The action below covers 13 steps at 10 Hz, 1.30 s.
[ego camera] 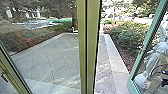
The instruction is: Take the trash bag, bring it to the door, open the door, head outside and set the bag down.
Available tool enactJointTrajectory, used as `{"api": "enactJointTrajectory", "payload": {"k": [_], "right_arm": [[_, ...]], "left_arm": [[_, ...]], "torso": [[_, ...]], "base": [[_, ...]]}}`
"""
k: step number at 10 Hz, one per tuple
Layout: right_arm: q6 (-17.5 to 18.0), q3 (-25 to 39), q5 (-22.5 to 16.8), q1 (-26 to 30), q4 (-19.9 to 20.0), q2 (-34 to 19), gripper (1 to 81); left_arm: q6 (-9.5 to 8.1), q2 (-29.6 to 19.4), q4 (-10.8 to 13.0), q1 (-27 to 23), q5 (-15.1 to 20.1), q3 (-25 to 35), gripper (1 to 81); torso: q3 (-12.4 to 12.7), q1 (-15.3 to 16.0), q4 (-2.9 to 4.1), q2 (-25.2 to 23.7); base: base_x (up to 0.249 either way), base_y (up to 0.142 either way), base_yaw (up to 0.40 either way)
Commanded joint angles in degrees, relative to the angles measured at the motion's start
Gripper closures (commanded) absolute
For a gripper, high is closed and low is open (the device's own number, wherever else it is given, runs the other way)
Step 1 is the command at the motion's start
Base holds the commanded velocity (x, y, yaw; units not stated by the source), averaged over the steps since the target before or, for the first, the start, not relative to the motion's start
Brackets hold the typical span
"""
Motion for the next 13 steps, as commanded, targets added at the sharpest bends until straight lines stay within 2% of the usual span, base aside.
{"api": "enactJointTrajectory", "payload": {"k": [1, 3, 4, 6, 9, 10, 12, 13], "right_arm": [[-4.8, 3.9, -4.1, -0.1, 10.7, -2.6, 1.0], [-11.8, 8.1, -4.1, -3.8, 17.9, -5.0, 1.0], [-12.1, 10.6, -4.1, -6.0, 18.7, -5.9, 1.0], [-12.1, 15.3, -1.4, -11.8, 20.6, -7.1, 1.0], [-11.7, 19.7, 6.5, -22.2, 21.1, -7.2, 1.0], [-12.4, 22.1, 10.3, -26.2, 23.2, -7.6, 1.0], [-14.8, 26.1, 12.8, -31.7, 23.5, -6.8, 1.0], [-14.9, 26.3, 14.5, -34.0, 23.9, -5.8, 1.0]], "left_arm": [[0.29, 0.3, 0.3, -1.0, 4.5, 0.4, 81.1], [0.29, 0.2, 0.2, -1.0, 4.5, 0.3, 81.1], [0.29, 0.3, 0.2, -1.0, 4.5, 0.3, 81.1], [0.29, 0.5, 0.3, -1.0, 4.5, 0.4, 81.1], [0.29, 0.5, 0.3, -1.2, 4.1, 0.3, 81.1], [0.38, 0.4, 0.4, -1.3, 4.1, 0.3, 81.1], [0.38, 0.4, 0.4, -1.4, 4.1, 0.3, 81.1], [0.38, 0.4, 0.4, -1.4, 4.1, 0.3, 81.1]], "torso": [[0.0, 0.0, 0.00, 0.0], [0.0, 0.0, 0.00, 0.0], [0.0, 0.0, 0.00, 0.0], [0.0, 0.0, 0.00, 0.0], [0.0, 0.0, 0.00, 0.0], [0.0, 0.0, 0.00, 0.0], [0.0, 0.0, 0.00, 0.0], [0.0, 0.0, 0.00, 0.0]], "base": [[0.000, 0.000, 0.000], [0.000, 0.000, 0.000], [0.000, 0.000, 0.000], [0.000, 0.000, 0.000], [0.000, 0.000, 0.000], [0.000, 0.000, 0.000], [0.000, 0.000, 0.000], [0.000, 0.000, 0.000]]}}
